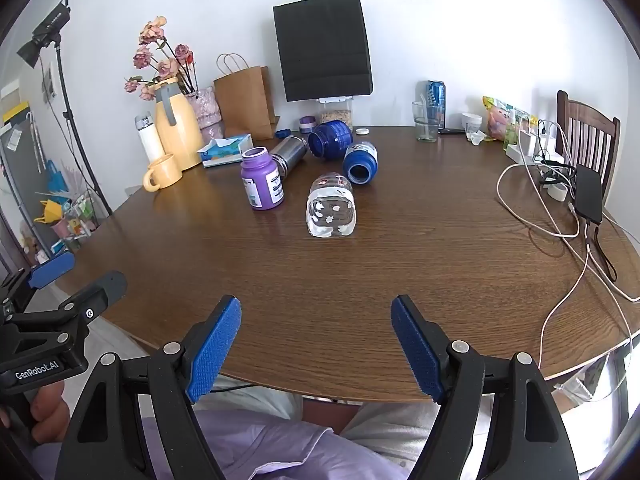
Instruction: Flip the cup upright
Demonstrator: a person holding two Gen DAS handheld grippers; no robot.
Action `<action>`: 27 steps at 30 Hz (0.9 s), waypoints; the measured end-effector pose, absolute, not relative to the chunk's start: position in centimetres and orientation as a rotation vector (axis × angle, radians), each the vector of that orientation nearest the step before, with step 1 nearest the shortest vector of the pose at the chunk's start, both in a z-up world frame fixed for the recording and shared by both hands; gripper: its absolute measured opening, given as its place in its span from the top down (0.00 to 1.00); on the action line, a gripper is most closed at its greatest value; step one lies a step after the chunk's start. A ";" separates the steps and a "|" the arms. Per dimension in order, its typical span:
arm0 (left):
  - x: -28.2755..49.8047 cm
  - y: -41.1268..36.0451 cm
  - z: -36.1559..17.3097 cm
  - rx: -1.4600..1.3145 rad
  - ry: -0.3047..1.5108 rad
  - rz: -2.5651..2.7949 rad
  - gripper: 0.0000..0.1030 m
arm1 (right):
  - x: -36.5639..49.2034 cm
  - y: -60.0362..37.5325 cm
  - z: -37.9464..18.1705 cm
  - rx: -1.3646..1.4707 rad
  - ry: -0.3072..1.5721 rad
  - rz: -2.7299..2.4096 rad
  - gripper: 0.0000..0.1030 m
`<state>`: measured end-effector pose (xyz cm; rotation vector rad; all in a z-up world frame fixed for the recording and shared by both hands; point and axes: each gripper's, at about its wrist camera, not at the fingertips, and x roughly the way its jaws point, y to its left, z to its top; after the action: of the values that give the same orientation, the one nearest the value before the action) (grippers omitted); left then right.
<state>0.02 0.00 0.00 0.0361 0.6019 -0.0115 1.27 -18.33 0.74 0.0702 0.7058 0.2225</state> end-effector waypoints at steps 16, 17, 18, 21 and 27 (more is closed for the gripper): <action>0.0 0.0 0.0 0.035 0.599 -0.011 0.00 | 1.3 -18.4 0.6 0.070 0.708 0.222 0.21; 0.0 0.0 0.0 0.035 0.599 -0.011 0.00 | 1.3 -18.4 0.6 0.070 0.710 0.223 0.21; 0.0 0.0 0.0 0.034 0.599 -0.011 0.00 | 1.4 -18.4 0.5 0.070 0.712 0.222 0.21; 0.0 0.0 0.0 0.034 0.599 -0.010 0.00 | 1.2 -18.6 0.6 0.071 0.711 0.221 0.21; 0.0 -0.1 0.0 0.032 0.601 -0.008 0.00 | 1.3 -18.4 0.4 0.069 0.711 0.220 0.21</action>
<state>-0.03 -0.05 0.01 0.0323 0.6008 -0.0085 1.33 -18.36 0.43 0.0693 0.7107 0.2202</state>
